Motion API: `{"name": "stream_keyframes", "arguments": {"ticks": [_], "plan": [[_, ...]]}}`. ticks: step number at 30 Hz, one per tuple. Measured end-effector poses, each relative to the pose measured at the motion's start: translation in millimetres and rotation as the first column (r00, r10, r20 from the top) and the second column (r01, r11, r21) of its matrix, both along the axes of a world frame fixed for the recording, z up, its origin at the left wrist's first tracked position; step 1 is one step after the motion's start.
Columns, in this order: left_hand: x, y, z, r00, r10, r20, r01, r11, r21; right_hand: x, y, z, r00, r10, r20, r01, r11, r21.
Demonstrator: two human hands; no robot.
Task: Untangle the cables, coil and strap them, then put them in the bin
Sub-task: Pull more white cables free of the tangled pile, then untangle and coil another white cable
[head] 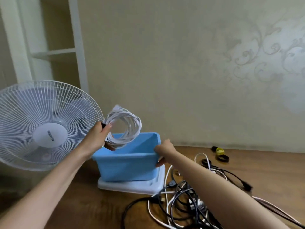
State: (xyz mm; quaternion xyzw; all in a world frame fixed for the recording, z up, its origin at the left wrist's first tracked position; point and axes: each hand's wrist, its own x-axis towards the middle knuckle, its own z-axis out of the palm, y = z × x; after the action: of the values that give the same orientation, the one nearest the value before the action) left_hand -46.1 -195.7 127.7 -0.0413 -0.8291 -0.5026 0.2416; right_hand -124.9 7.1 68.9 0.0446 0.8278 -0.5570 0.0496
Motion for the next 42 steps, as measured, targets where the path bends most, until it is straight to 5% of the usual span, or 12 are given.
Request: {"name": "stream_keyframes", "arguments": {"ticks": [3, 6, 9, 13, 16, 20, 28, 34, 38, 42], "plan": [[-6, -3, 10, 0.995, -0.018, 0.094, 0.004, 0.989, 0.150, 24, 3, -25, 0.974, -0.021, -0.224, 0.021, 1.000, -0.001], [-13, 2, 8, 0.873, -0.040, 0.486, 0.080, 0.995, -0.062, 45, 10, -46, 0.928, -0.029, -0.373, 0.021, 0.999, -0.026], [-33, 18, -17, 0.781, 0.042, 0.624, 0.116, 0.971, -0.211, 51, 12, -57, 0.907, -0.028, -0.420, 0.000, 0.998, -0.067], [-70, 35, -59, 0.759, 0.105, 0.642, 0.092, 0.960, -0.266, 53, 13, -60, 0.905, -0.014, -0.425, -0.004, 0.999, -0.042], [-87, 35, -80, 0.761, 0.367, 0.535, 0.050, 0.789, -0.613, 49, 15, -50, 0.933, 0.003, -0.360, -0.029, 0.997, -0.066], [-89, 36, -72, 0.764, 0.469, 0.443, 0.023, 0.667, -0.745, 48, 18, -37, 0.957, 0.039, -0.286, -0.072, 0.992, -0.104], [-69, 76, -43, 0.986, 0.154, 0.071, -0.059, 0.705, -0.707, 56, 62, -14, 0.932, 0.187, -0.310, -0.162, 0.981, 0.104], [-20, 140, -61, 0.921, -0.252, -0.296, -0.029, 0.715, -0.698, 69, 170, -25, 0.938, 0.071, -0.340, 0.013, 0.971, 0.240], [-13, 175, -89, 0.900, -0.435, -0.041, 0.285, 0.656, -0.699, 77, 228, -50, 0.959, -0.053, -0.280, 0.123, 0.963, 0.241], [-27, 204, -117, 0.920, -0.302, 0.249, 0.388, 0.614, -0.687, 87, 259, -68, 0.949, -0.117, -0.292, 0.179, 0.964, 0.198]]}}
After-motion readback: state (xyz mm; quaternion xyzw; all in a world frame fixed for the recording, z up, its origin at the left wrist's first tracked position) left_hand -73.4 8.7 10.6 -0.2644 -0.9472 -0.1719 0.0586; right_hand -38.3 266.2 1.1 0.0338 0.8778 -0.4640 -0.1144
